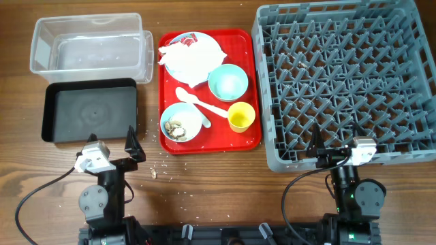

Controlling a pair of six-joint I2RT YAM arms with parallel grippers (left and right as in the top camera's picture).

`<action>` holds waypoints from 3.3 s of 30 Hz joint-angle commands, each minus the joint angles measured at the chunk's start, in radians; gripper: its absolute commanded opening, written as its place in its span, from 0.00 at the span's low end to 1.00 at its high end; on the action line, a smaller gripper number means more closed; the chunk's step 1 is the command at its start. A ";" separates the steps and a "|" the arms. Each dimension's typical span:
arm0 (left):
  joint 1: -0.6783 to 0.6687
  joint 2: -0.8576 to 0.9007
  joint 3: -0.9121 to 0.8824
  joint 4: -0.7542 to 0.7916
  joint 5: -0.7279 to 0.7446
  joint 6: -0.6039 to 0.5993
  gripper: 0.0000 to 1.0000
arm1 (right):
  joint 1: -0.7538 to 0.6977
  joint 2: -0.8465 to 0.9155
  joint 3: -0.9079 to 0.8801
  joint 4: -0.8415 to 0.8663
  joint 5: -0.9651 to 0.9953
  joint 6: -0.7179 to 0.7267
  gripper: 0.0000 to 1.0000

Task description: Sort waste into correct bins and load items into the dishwasher rack

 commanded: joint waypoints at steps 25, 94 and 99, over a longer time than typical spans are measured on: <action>-0.005 -0.011 -0.006 -0.003 0.005 0.016 1.00 | -0.003 -0.005 -0.002 0.002 0.005 0.011 1.00; -0.183 1.645 1.620 -0.446 0.281 0.182 1.00 | -0.003 0.848 0.706 -0.005 -0.306 -0.034 1.00; -0.266 2.031 2.001 -0.657 0.267 0.299 1.00 | -0.003 0.984 0.806 -0.190 -0.333 -0.034 1.00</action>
